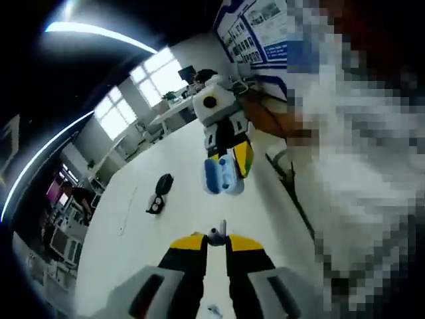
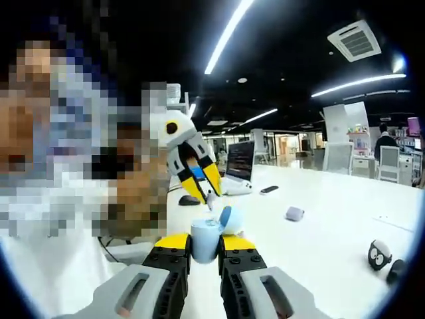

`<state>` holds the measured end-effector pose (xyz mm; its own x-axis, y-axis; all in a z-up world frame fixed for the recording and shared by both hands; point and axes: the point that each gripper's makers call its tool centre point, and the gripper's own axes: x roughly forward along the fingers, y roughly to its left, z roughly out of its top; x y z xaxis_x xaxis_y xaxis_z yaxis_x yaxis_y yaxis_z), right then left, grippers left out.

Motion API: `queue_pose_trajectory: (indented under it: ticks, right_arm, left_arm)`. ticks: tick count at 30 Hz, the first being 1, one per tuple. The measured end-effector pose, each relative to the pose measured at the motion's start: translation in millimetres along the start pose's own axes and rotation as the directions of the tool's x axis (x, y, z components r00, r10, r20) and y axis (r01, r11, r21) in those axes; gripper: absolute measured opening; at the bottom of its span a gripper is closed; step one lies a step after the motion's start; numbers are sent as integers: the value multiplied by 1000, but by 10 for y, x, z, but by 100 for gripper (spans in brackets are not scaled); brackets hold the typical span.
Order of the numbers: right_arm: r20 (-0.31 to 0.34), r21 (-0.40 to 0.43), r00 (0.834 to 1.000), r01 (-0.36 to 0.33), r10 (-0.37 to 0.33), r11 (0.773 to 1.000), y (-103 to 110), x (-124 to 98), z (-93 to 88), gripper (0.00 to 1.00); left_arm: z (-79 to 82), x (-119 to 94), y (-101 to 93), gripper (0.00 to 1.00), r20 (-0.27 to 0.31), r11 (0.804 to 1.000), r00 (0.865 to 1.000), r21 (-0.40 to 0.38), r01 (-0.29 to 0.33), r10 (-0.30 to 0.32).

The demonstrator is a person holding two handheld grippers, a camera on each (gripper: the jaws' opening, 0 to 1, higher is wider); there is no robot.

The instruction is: Pick up the earbuds from the table and place the earbuds into the earbud case

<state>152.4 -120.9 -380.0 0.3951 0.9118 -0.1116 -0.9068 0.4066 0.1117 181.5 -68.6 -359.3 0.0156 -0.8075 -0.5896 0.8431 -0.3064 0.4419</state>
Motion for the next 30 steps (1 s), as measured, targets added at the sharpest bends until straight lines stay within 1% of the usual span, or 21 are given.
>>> queue_pose_trajectory:
  ticks: [3,5,8,11,15,18,20,22,26,28,30]
  right_arm:
    - [-9,6,1000,-10,10,1000,17,17,-26,15]
    - [-14,14,1000,-18,18,1000,27,37,-46,15]
    - [-25,18,999,-26,27,999,46,68,-76,15]
    - [-30,14,999,-32,32,999,70,84,-85,15]
    - [-33,11,999,-41,41,999,94,82,-83,15]
    - [-34,11,998,-46,47,999,112,83,-82,15]
    - [-36,10,998,-49,49,999,120,88,-83,15]
    - [-38,11,998,-52,52,999,126,93,-88,15]
    - [-44,18,997,-57,58,998,134,99,-99,15]
    - [-41,25,997,-61,62,998,140,100,-93,15]
    - [-37,36,997,-71,72,997,157,102,-87,15]
  left_arm:
    - [119,-31,-22,13,-17,999,1000,50,8,-7]
    - [212,-45,-26,13,-17,997,1000,73,10,-9]
    - [322,-52,-12,13,-33,994,999,106,14,-10]
    - [367,-34,-35,13,-65,989,998,142,35,-26]
    - [426,-6,-98,13,-80,983,996,172,60,-47]
    - [398,42,-143,13,-107,978,992,187,89,-69]
    - [369,72,-144,13,-128,976,989,197,95,-71]
    - [368,95,-160,13,-135,973,987,204,108,-82]
    - [345,139,-195,13,-168,961,981,242,135,-96]
    - [351,157,-223,13,-175,955,979,257,145,-102]
    - [340,177,-233,13,-196,947,976,286,148,-94]
